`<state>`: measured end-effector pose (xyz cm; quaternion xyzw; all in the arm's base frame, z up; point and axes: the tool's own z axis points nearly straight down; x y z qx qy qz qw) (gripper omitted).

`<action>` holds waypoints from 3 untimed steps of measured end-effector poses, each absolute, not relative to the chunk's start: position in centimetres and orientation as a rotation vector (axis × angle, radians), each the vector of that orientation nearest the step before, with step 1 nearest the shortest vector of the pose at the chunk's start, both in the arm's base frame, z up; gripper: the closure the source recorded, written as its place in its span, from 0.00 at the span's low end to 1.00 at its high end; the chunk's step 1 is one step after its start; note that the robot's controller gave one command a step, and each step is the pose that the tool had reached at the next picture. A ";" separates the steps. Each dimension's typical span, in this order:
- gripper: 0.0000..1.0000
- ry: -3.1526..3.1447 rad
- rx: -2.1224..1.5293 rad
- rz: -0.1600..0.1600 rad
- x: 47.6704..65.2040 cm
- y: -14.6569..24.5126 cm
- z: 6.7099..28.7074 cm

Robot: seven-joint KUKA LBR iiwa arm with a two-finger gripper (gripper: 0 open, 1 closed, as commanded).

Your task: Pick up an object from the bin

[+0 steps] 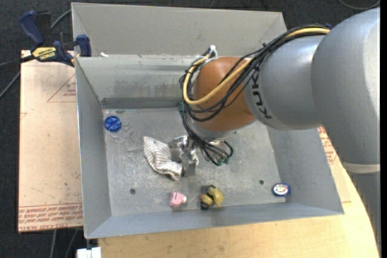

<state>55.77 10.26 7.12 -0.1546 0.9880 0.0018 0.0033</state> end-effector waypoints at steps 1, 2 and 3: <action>1.00 3.097 -0.484 0.006 55.8 10.3 7.1; 1.00 3.097 -0.484 0.006 55.8 10.3 7.1; 1.00 3.097 -0.484 0.007 55.8 10.2 7.1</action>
Offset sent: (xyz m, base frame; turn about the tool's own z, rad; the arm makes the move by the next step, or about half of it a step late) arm 0.0000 0.0000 0.0000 0.0000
